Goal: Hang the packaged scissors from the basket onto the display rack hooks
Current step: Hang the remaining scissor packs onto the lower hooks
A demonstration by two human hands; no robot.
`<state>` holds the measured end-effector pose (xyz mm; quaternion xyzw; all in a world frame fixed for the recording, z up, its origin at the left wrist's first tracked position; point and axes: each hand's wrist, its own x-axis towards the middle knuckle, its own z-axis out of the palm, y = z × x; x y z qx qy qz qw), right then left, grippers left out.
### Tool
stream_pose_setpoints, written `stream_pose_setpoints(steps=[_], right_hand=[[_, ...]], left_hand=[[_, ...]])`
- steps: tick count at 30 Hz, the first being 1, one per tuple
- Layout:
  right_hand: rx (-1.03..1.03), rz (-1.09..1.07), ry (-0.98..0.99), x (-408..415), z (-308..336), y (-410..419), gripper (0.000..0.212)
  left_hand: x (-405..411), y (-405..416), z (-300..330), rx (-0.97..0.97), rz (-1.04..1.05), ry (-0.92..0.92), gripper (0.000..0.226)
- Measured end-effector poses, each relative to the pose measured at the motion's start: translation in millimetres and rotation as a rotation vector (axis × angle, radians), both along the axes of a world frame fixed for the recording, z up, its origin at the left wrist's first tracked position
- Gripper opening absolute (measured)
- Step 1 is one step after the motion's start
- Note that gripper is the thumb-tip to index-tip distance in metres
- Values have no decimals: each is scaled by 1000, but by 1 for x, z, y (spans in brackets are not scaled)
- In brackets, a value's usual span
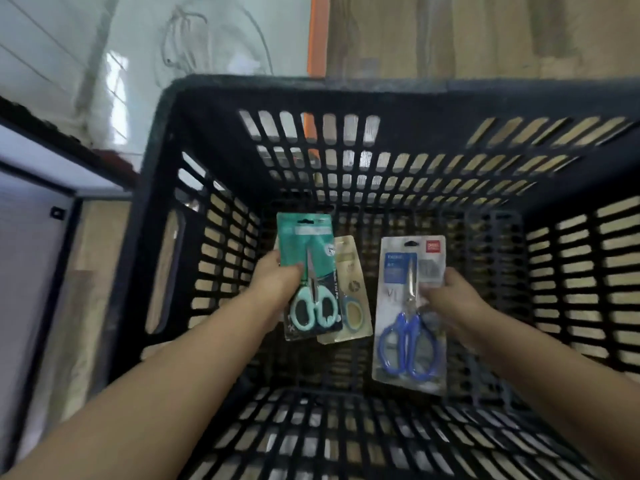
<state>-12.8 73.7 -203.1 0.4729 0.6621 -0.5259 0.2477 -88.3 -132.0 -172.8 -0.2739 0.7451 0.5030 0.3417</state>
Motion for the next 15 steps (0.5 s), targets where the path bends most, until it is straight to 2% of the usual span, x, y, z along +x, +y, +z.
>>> stream_pose_setpoints(steps=[3, 7, 11, 15], right_hand=[[-30, 37, 0, -1, 48, 1, 16], [-37, 37, 39, -13, 157, 4, 12], [-19, 23, 156, -37, 299, 7, 10], [6, 89, 320, -66, 466, 6, 14]], left_hand=[[4, -2, 43, -18, 21, -15, 24], [7, 0, 137, -10, 68, -11, 20], [-3, 4, 261, -21, 47, 97, 22], [-19, 4, 417, 5, 11, 238, 27]])
